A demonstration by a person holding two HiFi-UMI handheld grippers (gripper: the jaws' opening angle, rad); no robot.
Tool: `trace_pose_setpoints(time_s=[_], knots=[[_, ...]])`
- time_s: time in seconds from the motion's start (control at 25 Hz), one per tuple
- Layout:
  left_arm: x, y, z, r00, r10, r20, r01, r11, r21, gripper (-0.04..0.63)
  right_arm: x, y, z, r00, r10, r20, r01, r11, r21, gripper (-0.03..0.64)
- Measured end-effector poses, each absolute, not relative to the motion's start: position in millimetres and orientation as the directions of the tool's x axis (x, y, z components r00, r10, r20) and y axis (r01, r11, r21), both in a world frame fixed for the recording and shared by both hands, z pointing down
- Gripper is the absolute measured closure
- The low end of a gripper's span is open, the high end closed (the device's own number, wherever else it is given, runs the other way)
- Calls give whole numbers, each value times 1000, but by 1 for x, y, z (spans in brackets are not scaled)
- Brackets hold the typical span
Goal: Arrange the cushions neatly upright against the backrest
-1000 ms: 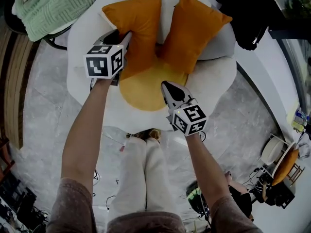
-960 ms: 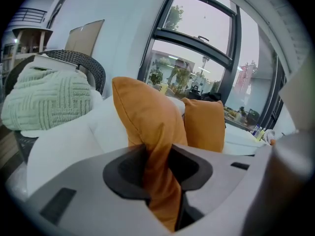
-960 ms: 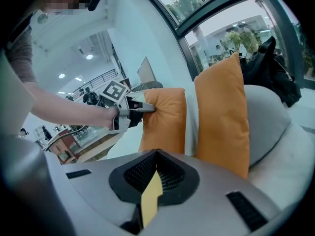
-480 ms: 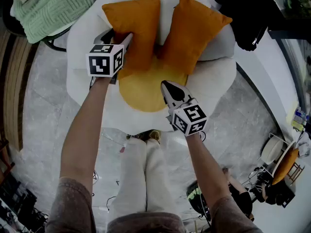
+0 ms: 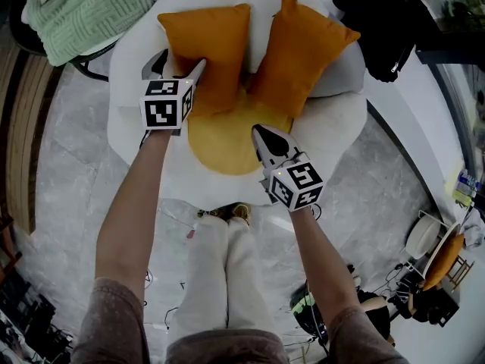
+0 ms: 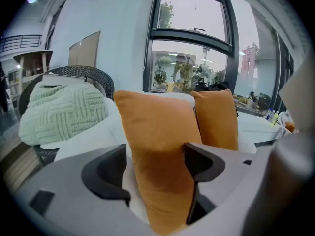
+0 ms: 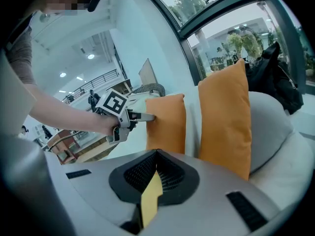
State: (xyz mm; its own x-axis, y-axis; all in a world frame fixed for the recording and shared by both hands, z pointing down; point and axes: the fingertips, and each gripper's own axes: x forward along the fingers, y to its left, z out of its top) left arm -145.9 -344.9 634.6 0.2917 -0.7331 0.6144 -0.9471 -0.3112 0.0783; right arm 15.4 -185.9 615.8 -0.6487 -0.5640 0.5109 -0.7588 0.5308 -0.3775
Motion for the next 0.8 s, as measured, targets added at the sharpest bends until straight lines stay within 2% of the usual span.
trace_pose_setpoints(time_s=[0.24, 0.28, 0.36, 0.4, 0.8], knots=[[-150, -332, 614, 278, -762, 584, -954, -291, 75, 243, 14, -188, 604, -649, -569, 505, -758, 537, -369, 598], [-151, -330, 609, 272, -770, 577, -956, -285, 71, 303, 14, -189, 601, -650, -570, 502, -758, 539, -367, 598], [-150, -326, 599, 264, -782, 565, -956, -288, 47, 537, 13, -190, 595, -652, -574, 496, -756, 543, -365, 598], [-147, -324, 596, 272, -779, 564, -952, -304, 39, 592, 12, -190, 592, -652, -576, 493, -756, 545, -363, 598], [-110, -294, 539, 367, -743, 559, -915, -397, 72, 592, 24, -182, 536, -645, -602, 471, -763, 545, -348, 598]])
